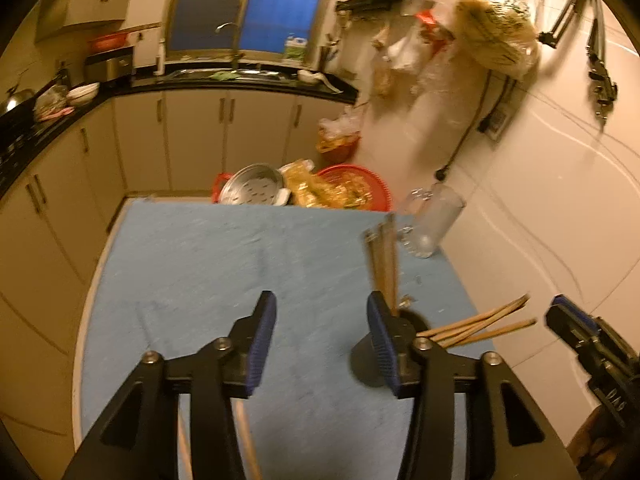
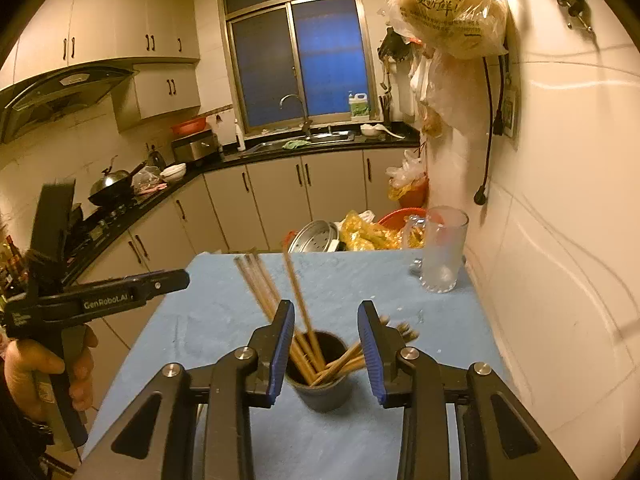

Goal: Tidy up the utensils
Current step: 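Return both open tools to the last chopsticks on the towel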

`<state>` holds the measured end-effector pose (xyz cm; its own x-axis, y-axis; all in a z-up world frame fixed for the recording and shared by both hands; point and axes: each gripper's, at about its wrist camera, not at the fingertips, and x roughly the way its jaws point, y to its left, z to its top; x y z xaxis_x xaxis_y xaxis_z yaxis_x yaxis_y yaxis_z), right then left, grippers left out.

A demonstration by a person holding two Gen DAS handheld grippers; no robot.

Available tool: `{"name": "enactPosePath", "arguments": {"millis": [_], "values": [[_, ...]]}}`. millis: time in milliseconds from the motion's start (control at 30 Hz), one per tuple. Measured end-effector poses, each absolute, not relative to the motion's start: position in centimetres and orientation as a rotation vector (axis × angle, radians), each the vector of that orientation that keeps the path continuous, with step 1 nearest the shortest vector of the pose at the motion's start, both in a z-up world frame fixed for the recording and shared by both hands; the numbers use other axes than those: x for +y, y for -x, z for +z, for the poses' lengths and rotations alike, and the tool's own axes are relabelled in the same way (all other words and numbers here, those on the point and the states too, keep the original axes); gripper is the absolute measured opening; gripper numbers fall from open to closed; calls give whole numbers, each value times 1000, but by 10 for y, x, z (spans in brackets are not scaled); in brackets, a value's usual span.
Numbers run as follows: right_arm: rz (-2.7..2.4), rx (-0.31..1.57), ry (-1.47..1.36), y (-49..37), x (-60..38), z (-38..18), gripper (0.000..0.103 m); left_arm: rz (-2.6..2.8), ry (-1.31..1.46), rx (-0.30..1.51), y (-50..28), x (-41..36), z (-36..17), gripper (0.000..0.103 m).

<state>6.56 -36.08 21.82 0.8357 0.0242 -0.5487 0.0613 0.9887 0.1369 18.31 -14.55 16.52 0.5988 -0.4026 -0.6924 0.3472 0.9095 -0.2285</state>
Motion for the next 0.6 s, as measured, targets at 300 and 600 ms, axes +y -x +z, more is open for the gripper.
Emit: {"name": "enactPosePath", "arguments": {"millis": [300, 600], "values": [[70, 677, -164, -59, -319, 188, 39, -273, 69, 888, -171, -90, 130, 70], [191, 763, -140, -71, -267, 153, 63, -192, 87, 923, -156, -48, 116, 74]]}}
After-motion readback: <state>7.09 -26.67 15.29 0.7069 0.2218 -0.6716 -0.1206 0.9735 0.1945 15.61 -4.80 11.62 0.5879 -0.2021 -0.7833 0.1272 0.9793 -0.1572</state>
